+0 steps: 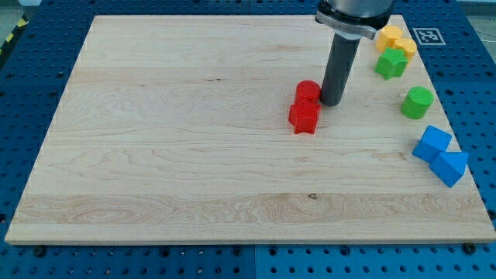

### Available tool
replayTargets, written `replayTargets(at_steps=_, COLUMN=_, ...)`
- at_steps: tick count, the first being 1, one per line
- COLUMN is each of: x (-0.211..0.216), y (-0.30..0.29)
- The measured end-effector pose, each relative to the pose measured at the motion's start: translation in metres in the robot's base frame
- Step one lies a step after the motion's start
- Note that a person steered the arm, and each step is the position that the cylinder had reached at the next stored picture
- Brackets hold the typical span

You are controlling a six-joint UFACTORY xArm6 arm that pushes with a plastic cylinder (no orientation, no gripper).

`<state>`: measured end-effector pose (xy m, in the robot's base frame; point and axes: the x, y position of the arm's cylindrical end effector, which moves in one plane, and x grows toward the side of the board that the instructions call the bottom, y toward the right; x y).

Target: Place your arm above the green circle

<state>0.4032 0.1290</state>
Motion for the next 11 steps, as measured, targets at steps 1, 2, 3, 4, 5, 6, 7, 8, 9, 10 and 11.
replayTargets(at_steps=1, x=-0.001, y=0.007)
replayTargets(at_steps=2, x=-0.016, y=0.007)
replayTargets(at_steps=3, x=-0.016, y=0.007)
replayTargets(at_steps=4, x=-0.016, y=0.010)
replayTargets(at_steps=5, x=-0.010, y=0.044)
replayTargets(at_steps=6, x=-0.010, y=0.054)
replayTargets(at_steps=7, x=-0.010, y=0.054)
replayTargets(at_steps=8, x=-0.010, y=0.060)
replayTargets(at_steps=9, x=-0.010, y=0.072)
replayTargets(at_steps=10, x=-0.014, y=0.075)
replayTargets(at_steps=11, x=-0.018, y=0.087)
